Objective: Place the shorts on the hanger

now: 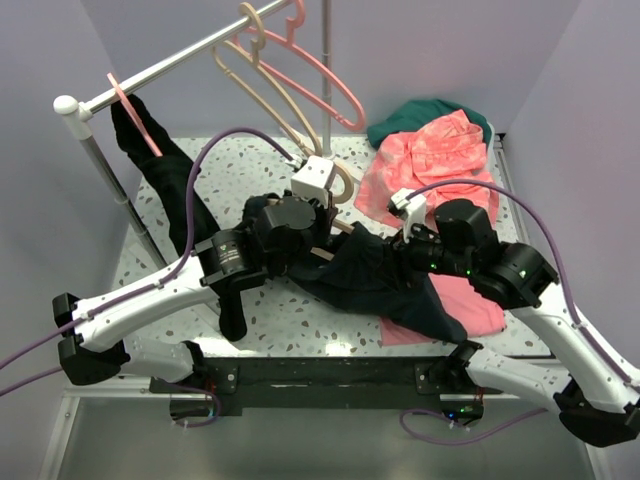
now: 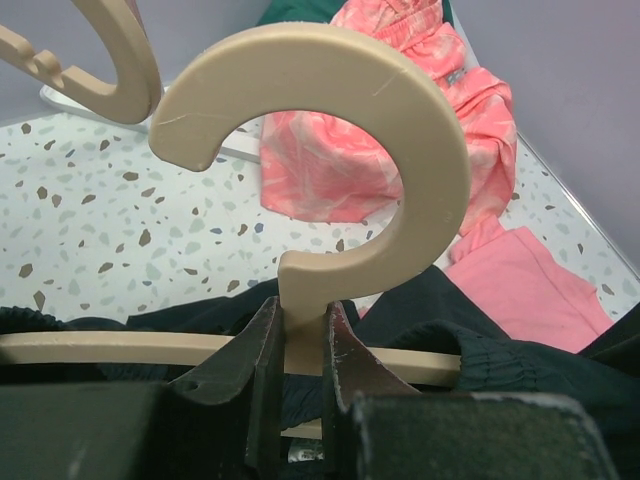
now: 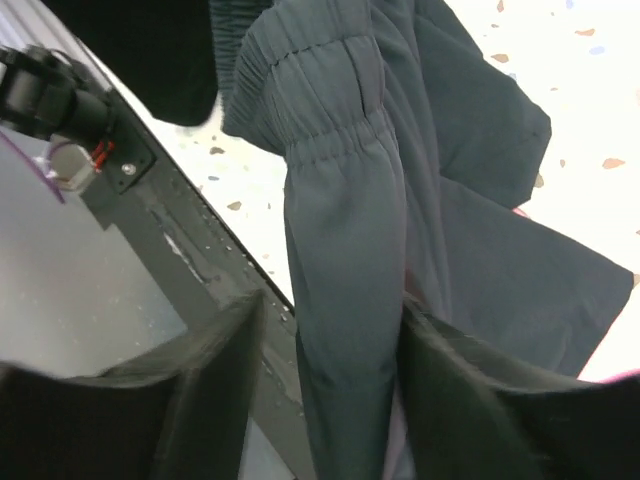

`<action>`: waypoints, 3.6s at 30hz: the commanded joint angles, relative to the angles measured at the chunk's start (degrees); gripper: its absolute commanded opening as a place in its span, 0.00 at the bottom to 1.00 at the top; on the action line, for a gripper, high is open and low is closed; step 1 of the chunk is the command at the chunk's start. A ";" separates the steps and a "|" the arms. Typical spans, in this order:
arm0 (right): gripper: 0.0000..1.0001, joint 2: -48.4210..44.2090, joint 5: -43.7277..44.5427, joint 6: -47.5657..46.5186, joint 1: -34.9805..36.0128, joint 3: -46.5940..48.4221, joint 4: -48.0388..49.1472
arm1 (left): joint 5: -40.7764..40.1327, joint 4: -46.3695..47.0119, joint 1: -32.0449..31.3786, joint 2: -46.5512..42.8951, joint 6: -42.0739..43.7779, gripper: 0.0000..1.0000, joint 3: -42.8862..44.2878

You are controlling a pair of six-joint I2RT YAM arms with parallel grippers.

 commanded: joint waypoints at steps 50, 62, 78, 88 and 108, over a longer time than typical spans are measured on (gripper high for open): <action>0.00 25.48 4.61 -2.69 1.40 30.71 14.65 | 28.05 20.29 -2.20 -22.34 -2.23 0.80 -37.83; 0.00 38.23 11.28 -2.52 7.02 47.94 11.92 | 13.89 31.81 -11.16 -14.96 -1.36 0.76 -43.81; 0.00 48.17 19.99 -3.48 13.70 59.29 16.39 | 18.36 34.90 -14.86 -8.72 3.13 0.76 -46.27; 0.00 52.48 21.04 -3.48 14.41 64.55 19.21 | 18.63 36.39 -17.67 -4.41 5.94 0.76 -46.19; 0.00 59.60 21.66 -2.43 14.50 71.85 20.53 | 18.10 37.10 -19.16 0.68 7.70 0.76 -43.81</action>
